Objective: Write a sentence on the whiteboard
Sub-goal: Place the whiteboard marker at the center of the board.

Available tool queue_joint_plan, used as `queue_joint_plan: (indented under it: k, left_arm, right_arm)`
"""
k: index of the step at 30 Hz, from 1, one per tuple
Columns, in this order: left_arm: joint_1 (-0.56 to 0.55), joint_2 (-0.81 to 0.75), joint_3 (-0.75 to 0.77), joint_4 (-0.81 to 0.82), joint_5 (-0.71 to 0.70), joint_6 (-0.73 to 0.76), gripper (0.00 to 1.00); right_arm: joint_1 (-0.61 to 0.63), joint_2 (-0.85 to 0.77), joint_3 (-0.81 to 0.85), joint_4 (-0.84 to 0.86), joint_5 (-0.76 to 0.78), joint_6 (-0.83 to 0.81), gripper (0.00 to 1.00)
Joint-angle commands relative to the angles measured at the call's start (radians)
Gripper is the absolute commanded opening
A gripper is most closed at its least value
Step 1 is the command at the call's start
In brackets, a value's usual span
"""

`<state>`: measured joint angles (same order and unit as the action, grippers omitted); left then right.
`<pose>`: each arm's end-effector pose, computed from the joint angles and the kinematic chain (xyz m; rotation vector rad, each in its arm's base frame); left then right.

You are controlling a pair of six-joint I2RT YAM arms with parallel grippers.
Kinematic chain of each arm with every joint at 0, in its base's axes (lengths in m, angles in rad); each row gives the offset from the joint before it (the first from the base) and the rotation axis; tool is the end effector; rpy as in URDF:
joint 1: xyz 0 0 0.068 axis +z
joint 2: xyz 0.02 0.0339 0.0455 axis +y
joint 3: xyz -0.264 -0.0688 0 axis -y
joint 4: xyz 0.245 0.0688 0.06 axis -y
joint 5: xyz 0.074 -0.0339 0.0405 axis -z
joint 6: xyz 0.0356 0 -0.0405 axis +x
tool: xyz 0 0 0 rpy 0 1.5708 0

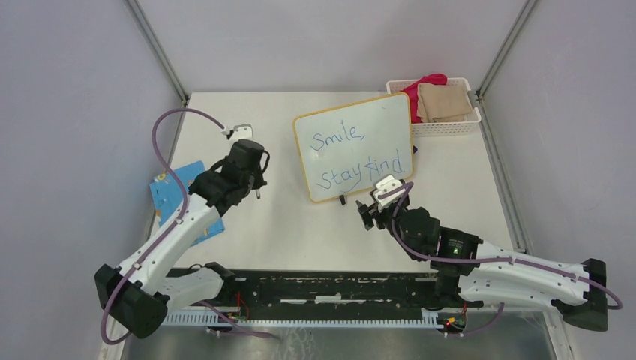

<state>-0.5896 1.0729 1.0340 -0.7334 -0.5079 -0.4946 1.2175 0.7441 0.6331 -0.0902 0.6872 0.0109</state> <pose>0.1895 -0.1059 0.3225 -0.1370 2.2223 0.0103 0.0819 0.1567 0.3045 -0.5442 1.6475 0.2968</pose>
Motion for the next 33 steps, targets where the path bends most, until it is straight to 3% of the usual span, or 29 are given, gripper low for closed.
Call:
queue_joint_plan:
  k: [1,9,15,21,27,33]
  left_arm:
    - [0.113,0.073,-0.02,0.08,0.19,-0.039,0.02]
    - [0.213,0.287,0.031,0.125,0.29,-0.022,0.02]
    - [0.237,0.302,-0.026,0.132,0.329,-0.002,0.02]
    - [0.238,0.103,-0.116,0.203,0.479,-0.032,0.02]
    - [0.234,-0.129,-0.159,0.364,0.773,-0.025,0.02]
    - [0.224,-0.254,-0.199,0.377,0.953,0.072,0.02]
  right_arm:
    - [0.003,-0.009,-0.012,0.058,0.055,-0.003,0.75]
    - [0.003,-0.015,-0.02,0.062,0.056,-0.054,0.75]
    - [0.003,-0.058,-0.069,0.083,0.036,-0.058,0.75]
    - [0.003,-0.046,-0.065,0.159,-0.157,-0.029,0.74]
    - [-0.008,0.08,0.008,0.253,-0.315,0.059,0.73]
    - [-0.129,0.115,0.059,0.398,-0.435,0.205,0.7]
